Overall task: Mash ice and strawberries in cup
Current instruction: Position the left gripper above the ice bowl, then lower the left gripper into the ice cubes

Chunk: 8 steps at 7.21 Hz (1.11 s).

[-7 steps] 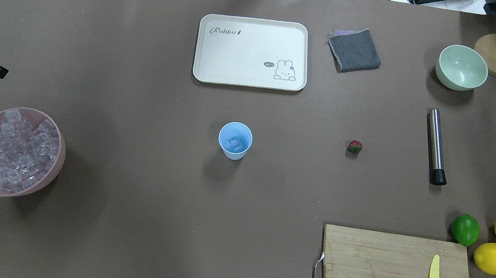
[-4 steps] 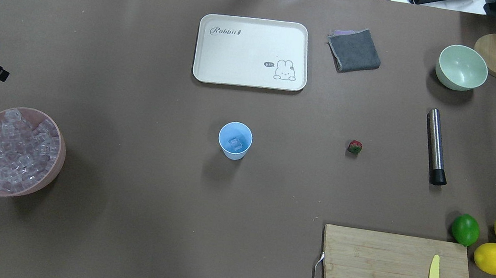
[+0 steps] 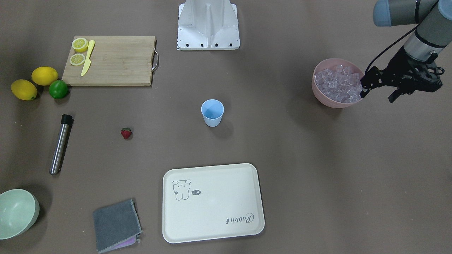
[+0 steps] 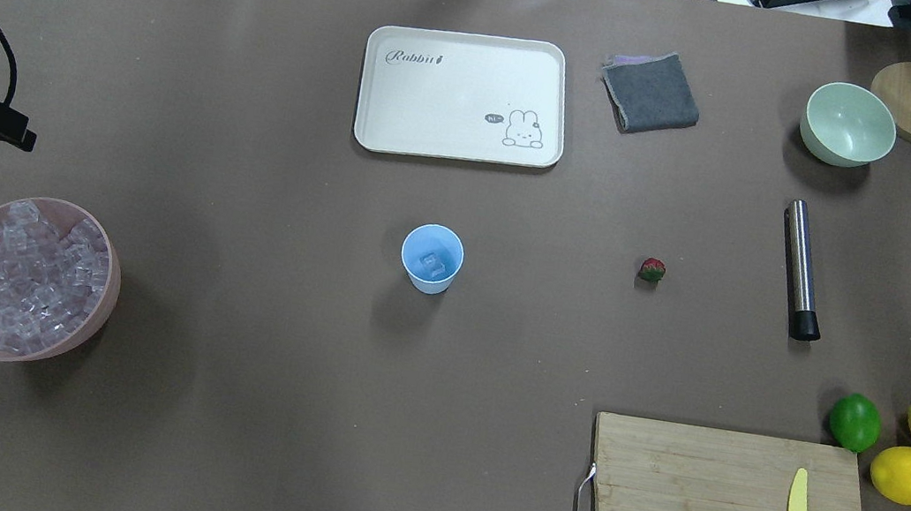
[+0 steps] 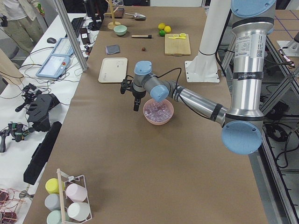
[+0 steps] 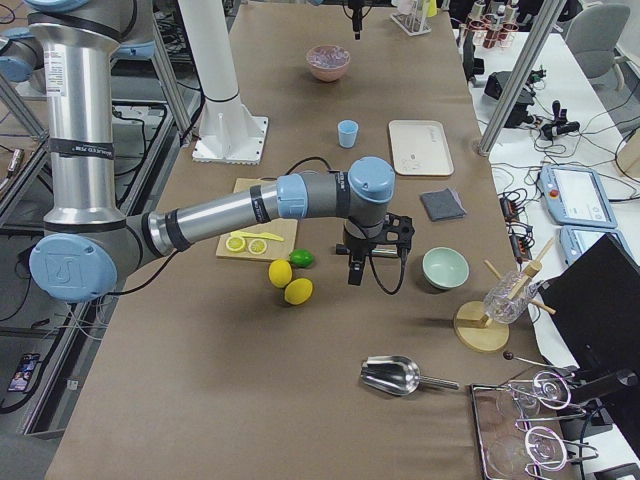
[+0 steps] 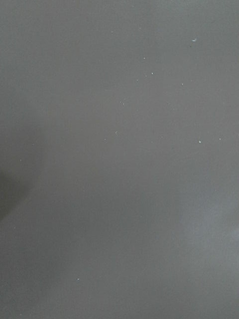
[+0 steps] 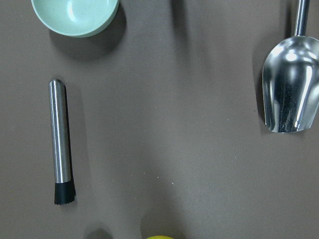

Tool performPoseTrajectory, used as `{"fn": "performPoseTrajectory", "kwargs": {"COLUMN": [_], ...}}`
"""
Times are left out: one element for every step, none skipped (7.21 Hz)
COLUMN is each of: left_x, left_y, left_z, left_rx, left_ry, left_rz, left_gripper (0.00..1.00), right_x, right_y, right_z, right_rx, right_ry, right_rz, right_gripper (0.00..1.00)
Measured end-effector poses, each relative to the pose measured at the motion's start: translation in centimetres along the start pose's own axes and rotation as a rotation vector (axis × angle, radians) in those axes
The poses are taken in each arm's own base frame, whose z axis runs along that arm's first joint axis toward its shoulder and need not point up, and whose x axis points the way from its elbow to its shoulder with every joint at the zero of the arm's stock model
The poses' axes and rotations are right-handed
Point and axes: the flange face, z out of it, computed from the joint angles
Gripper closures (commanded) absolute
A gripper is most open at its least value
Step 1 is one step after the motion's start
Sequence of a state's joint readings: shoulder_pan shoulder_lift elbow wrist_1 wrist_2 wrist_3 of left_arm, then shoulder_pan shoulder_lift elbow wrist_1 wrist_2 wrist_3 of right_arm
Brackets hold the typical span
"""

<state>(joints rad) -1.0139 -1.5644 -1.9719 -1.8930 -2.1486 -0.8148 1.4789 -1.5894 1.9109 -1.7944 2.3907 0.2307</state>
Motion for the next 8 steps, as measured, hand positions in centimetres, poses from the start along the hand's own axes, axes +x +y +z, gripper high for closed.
{"fn": "performPoseTrajectory", "kwargs": {"left_x": [1.1, 2.1, 2.5, 2.4, 2.2, 2.1, 2.0, 2.0], "left_y": [1.0, 2.5, 3.9, 4.8, 5.5, 6.1, 6.5, 6.7], "left_z": [0.7, 1.6, 2.3, 2.7, 3.0, 3.5, 3.8, 4.1], "left_rx": [-0.009, -0.018, -0.028, -0.039, -0.05, -0.06, -0.066, -0.072], "left_ry": [-0.005, -0.019, -0.033, -0.045, -0.054, -0.061, -0.069, -0.074], "left_rz": [-0.042, -0.068, -0.079, -0.083, -0.083, -0.079, -0.075, -0.072], "left_gripper": [0.03, 0.06, 0.17, 0.18, 0.19, 0.19, 0.19, 0.2], "right_x": [-0.1, -0.3, -0.4, -0.6, -0.7, -0.8, -0.8, -0.9], "right_y": [0.0, 0.0, 0.1, 0.1, 0.1, 0.1, 0.1, 0.1], "right_z": [0.0, 0.0, 0.0, 0.1, 0.2, 0.2, 0.2, 0.3], "right_rx": [0.001, 0.001, -0.001, -0.003, -0.005, -0.006, -0.006, -0.005], "right_ry": [-0.001, -0.003, -0.006, -0.007, -0.007, -0.007, -0.007, -0.008], "right_rz": [0.001, -0.001, -0.004, -0.007, -0.008, -0.011, -0.014, -0.016], "right_gripper": [0.0, 0.0, 0.0, 0.0, 0.0, 0.0, 0.0, 0.0]}}
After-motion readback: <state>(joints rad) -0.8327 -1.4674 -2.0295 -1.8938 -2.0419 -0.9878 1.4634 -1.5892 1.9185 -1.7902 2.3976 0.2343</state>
